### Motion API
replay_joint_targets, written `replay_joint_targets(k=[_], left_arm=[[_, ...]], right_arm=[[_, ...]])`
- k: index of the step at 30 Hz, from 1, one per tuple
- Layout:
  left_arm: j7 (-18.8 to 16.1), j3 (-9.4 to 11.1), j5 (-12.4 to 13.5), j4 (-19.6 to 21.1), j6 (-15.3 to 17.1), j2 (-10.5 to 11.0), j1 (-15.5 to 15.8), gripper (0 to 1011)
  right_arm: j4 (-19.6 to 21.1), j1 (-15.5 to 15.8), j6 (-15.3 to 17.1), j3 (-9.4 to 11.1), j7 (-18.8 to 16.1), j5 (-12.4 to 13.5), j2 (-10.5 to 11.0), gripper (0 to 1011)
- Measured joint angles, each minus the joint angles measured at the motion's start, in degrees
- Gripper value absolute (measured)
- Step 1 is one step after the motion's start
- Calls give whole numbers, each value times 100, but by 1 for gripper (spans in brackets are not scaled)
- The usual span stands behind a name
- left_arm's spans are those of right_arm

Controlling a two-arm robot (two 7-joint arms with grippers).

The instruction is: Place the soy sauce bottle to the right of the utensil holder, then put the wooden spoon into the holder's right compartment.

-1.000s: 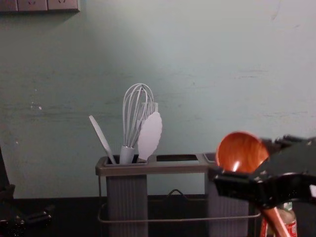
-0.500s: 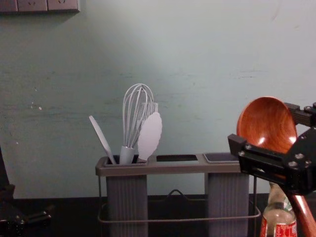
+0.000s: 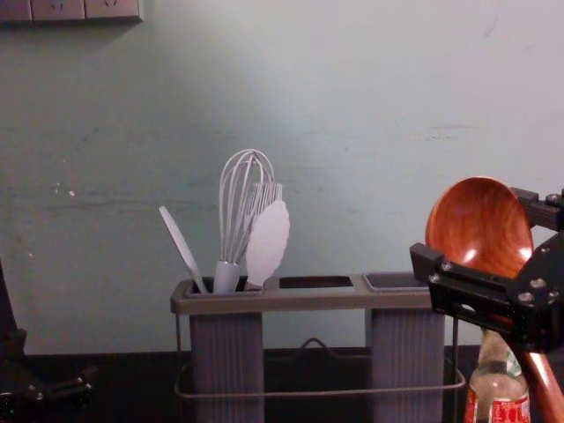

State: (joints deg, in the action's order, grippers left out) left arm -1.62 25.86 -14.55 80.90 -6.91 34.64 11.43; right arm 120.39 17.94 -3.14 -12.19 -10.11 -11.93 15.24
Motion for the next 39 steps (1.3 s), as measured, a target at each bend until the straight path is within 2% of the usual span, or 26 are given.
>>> replay_joint_targets(k=[14,19,25,32,39], left_arm=[[0,0,0,0,0,0,0,1011],[0,0,0,0,0,0,0,1011],[0,0,0,0,0,0,0,1011],[0,0,0,0,0,0,0,1011],[0,0,0,0,0,0,0,1011]], right_arm=[[-11,-9,0,-8,-3,-2,-5,842],[-118,-200,-34,-8,3,23,-27,842],[-446,-888,-69,-89,-31,20,-97,842],[-1126,-1853,-212,-228,-190,169,-192,843],[-1654,-2549,-240,-356,-265,260,-271,843]])
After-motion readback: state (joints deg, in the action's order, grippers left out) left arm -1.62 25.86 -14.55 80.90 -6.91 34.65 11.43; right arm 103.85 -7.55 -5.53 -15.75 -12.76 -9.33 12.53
